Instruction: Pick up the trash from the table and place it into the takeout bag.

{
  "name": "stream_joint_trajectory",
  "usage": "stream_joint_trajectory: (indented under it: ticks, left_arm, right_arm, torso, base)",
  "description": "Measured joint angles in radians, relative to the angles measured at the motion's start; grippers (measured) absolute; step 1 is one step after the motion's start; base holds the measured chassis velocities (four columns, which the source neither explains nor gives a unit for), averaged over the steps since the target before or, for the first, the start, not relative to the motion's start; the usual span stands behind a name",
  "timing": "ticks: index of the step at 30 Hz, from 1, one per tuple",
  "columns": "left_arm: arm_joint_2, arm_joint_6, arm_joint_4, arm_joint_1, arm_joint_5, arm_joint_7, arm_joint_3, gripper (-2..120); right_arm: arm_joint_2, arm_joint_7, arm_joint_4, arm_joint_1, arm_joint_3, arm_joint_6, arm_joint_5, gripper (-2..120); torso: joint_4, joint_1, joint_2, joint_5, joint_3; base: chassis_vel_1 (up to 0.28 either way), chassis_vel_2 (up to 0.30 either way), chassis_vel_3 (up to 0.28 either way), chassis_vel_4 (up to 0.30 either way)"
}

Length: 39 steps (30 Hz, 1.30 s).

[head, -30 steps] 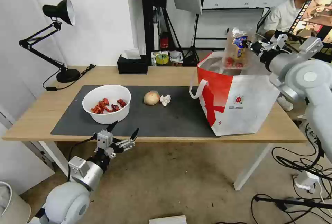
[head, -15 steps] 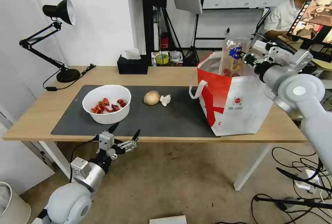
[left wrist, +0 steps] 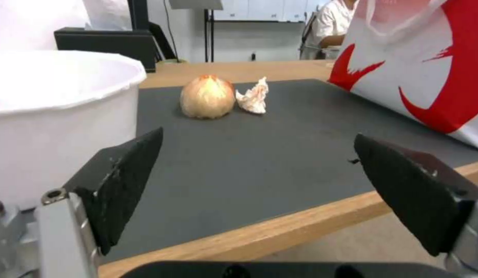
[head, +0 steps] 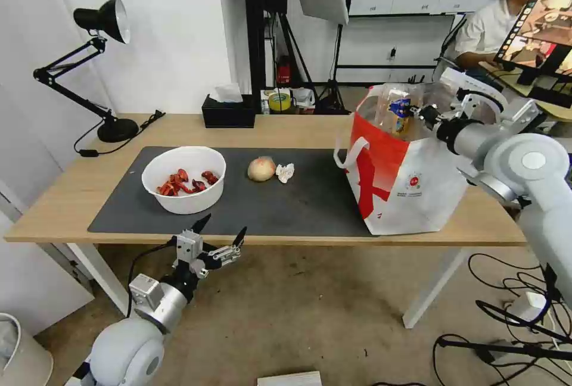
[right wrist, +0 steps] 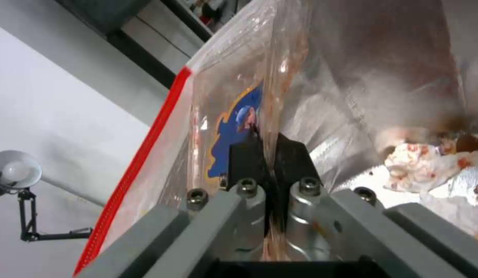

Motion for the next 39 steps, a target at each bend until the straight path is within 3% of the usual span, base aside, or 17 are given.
stream_joint_trajectory:
  ticks: [3,22,24,31,34,39]
  left_arm:
    - [0.000,0.000,-0.001,0.002,0.002,0.000,0.000,100]
    - [0.013,0.002,-0.007,-0.006,-0.004,-0.002,-0.013,100]
    - [0.017,0.003,-0.009,-0.008,-0.008,-0.002,-0.016,100]
    - [0.022,0.003,-0.011,-0.014,-0.012,-0.002,-0.025,100]
    - [0.022,0.003,-0.012,-0.015,-0.014,-0.002,-0.032,100]
    - [0.024,0.003,-0.011,-0.015,-0.016,-0.002,-0.055,100]
  right_arm:
    - [0.001,-0.001,0.000,0.000,0.000,-0.009,0.004,0]
    - [0.005,-0.035,-0.003,0.023,-0.026,-0.025,-0.017,67]
    - [-0.005,-0.077,0.004,0.020,-0.032,-0.029,-0.065,78]
    - [-0.030,-0.195,0.023,0.056,-0.050,-0.009,-0.155,99]
    - [-0.045,-0.238,0.038,0.070,-0.060,-0.007,-0.196,100]
    - [-0.094,-0.400,0.085,0.063,-0.089,0.018,-0.356,100]
  torso:
    - [0.0000,0.000,0.000,0.0000,0.000]
    - [0.0000,0.000,0.000,0.0000,0.000]
    - [-0.0001,0.000,0.000,0.0000,0.000]
    - [0.0000,0.000,0.000,0.0000,0.000]
    - [0.0000,0.000,0.000,0.0000,0.000]
    - [0.0000,0.000,0.000,-0.0001,0.000]
  base:
    - [0.000,0.000,0.000,0.000]
    - [0.000,0.000,0.000,0.000]
    - [0.000,0.000,0.000,0.000]
    - [0.000,0.000,0.000,0.000]
    - [0.000,0.000,0.000,0.000]
    - [0.000,0.000,0.000,0.000]
